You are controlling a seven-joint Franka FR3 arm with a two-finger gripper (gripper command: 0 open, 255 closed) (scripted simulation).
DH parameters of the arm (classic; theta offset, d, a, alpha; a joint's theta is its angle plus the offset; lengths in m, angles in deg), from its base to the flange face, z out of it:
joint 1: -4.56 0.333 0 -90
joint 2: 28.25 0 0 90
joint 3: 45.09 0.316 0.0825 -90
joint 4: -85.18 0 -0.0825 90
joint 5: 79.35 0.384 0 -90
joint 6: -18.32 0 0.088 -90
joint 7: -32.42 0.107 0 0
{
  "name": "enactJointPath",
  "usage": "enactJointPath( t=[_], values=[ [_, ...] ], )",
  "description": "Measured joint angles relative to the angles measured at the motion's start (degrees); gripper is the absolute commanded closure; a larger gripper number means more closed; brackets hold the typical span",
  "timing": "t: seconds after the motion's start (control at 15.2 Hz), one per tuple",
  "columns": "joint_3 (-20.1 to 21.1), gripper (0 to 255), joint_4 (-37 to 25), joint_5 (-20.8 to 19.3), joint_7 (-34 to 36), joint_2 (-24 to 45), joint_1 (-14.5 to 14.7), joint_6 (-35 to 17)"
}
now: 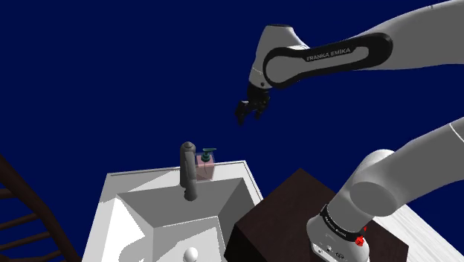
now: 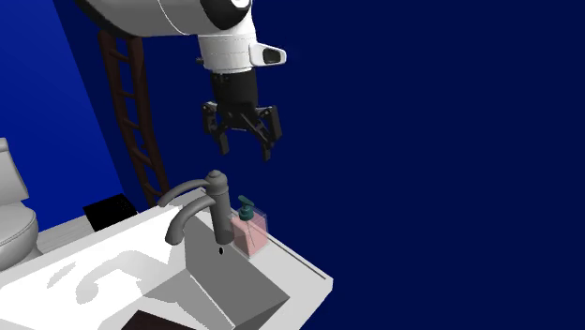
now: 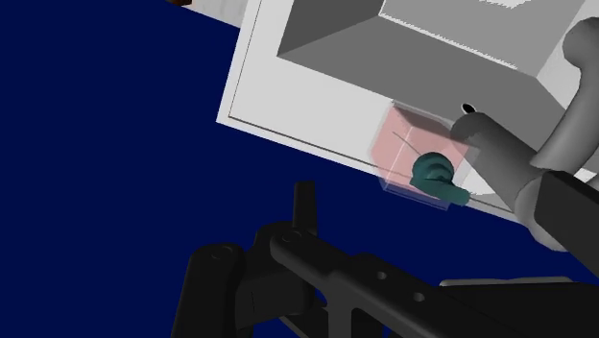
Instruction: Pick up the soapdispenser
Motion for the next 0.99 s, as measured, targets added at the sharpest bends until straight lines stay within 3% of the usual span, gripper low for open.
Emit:
enactJointPath(
  t=[0.33, 0.99],
  values=[
    [1.38, 0, -1.66, 0.81, 3.58, 10.55, 0.01, -8.22],
    [2.69, 0, -12.36, 0.47, 10.95, 33.52, 1.15, -19.56]
  ],
)
